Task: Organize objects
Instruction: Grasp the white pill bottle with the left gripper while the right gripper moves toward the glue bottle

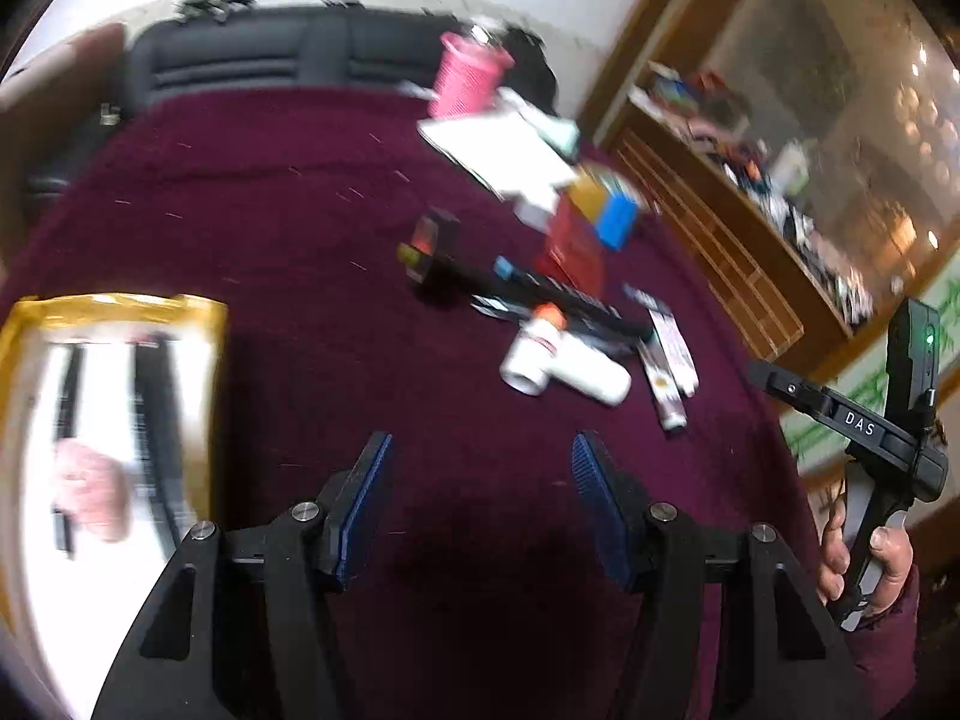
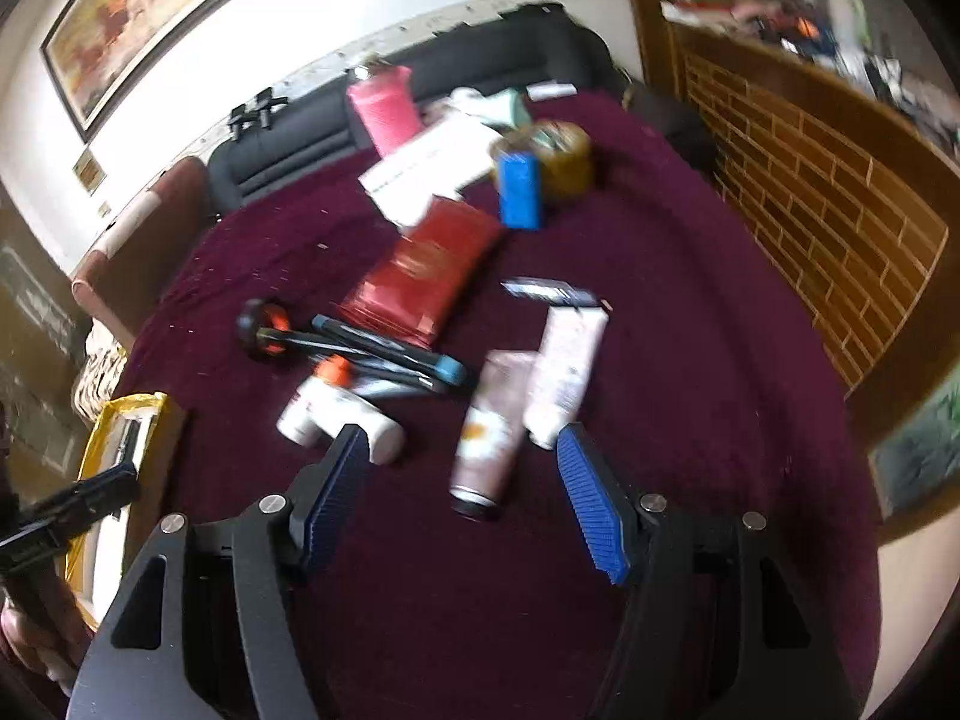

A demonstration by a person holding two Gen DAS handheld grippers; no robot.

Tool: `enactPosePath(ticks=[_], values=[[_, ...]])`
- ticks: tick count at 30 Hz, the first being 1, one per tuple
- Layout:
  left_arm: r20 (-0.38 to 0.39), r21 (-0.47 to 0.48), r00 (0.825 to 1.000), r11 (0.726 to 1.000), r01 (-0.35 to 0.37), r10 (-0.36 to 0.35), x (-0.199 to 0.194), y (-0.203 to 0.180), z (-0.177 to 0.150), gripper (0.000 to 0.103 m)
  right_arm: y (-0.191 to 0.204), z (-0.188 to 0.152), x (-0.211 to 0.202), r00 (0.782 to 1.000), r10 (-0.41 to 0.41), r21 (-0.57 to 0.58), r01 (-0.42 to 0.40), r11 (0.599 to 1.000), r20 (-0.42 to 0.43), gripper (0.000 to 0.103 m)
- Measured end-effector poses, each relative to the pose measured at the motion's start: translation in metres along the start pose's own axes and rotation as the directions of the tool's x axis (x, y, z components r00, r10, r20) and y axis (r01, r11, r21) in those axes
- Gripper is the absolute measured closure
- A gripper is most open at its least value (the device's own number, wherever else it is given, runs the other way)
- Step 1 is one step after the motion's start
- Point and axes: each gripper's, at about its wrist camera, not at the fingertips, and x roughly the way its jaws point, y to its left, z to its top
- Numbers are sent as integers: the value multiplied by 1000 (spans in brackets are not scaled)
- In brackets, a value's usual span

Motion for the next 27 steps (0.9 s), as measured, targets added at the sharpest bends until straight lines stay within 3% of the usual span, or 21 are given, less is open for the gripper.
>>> enactPosePath(ticks=[4,9,13,18,21,27], values=[[-35,44,999,999,27,-26,38,-40,6,49,-13,-5,16,999,38,25,-37,999,-21,38],[8,152,1000,988,3,-4,71,-83,24,49,-20,-6,30,997,81,30,-81,996,-6,38],[65,319,994,942,-108,92,99,-109,38,49,-27,-6,36,993,114,45,-115,992,15,38],[29,418,986,894,-160,163,132,-114,33,48,-36,-6,41,989,147,69,-149,986,31,38],[-49,397,991,913,-96,125,136,-109,25,53,-39,-5,43,986,160,73,-163,984,43,38],[-67,353,997,935,-23,49,108,-104,10,53,-44,-8,53,984,173,81,-176,981,36,38]])
